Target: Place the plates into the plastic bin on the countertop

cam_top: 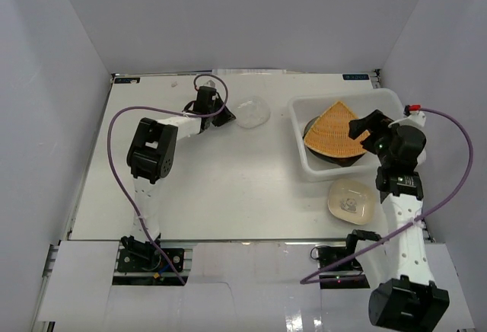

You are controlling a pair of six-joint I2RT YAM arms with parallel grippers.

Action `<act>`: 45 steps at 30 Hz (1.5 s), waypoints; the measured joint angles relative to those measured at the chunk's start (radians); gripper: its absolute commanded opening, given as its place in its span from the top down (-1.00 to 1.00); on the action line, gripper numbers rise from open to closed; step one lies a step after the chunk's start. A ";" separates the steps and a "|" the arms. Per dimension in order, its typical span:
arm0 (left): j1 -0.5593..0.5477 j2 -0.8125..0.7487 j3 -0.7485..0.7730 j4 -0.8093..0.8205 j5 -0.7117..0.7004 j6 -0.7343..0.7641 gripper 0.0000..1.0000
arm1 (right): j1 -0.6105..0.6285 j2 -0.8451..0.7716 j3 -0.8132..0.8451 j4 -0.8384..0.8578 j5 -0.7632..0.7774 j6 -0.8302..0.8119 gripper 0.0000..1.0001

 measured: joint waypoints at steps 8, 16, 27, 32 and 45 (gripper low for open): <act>0.004 -0.010 -0.045 0.050 0.000 -0.010 1.00 | 0.320 -0.233 -0.072 -0.252 0.035 -0.003 -0.72; 0.005 -0.256 -0.374 0.146 0.016 -0.107 1.00 | 0.388 -0.354 -0.219 -0.443 0.154 0.068 -0.75; -0.118 -0.889 -0.803 0.262 0.010 -0.175 1.00 | 0.491 -0.250 -0.293 -0.495 0.286 0.154 -0.60; -0.126 -1.073 -0.844 0.231 -0.002 -0.150 1.00 | 0.619 -0.182 -0.355 -0.480 0.357 0.238 -0.46; -0.126 -1.234 -0.834 0.107 -0.016 -0.061 1.00 | 1.152 -0.015 -0.330 -0.444 0.626 0.525 0.84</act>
